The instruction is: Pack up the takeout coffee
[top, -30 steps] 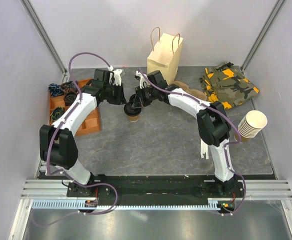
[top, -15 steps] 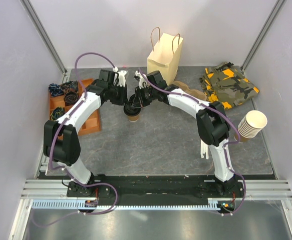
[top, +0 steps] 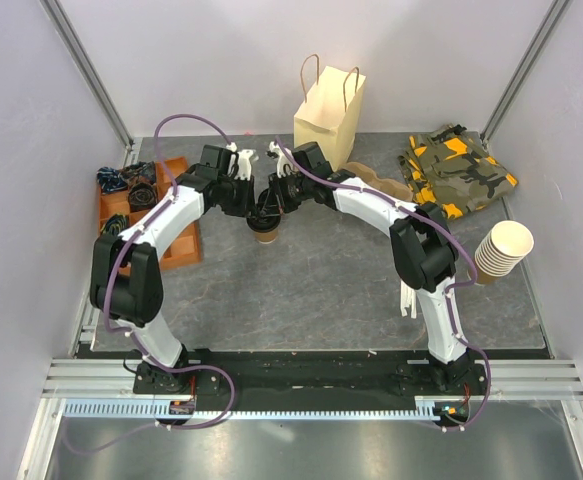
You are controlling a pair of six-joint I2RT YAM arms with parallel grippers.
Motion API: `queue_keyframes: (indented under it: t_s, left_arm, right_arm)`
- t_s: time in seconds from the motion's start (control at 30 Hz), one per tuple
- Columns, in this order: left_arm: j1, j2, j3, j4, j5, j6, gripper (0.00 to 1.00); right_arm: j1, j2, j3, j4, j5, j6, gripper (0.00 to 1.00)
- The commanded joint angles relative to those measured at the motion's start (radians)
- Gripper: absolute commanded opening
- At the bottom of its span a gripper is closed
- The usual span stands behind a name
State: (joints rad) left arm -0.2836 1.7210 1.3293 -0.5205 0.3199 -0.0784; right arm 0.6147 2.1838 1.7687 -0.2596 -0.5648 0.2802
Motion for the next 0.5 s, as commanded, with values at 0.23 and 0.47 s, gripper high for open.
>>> queue_keyframes:
  t_s: [0.23, 0.47]
  left_arm:
    - [0.001, -0.104, 0.061, -0.052, -0.016, -0.014, 0.21]
    - [0.001, -0.095, 0.051, -0.049, -0.028, -0.017, 0.21]
  right_arm:
    - [0.000, 0.021, 0.002, -0.064, 0.008, -0.019, 0.11]
    - [0.002, 0.007, 0.003, -0.049, -0.006, -0.021, 0.13]
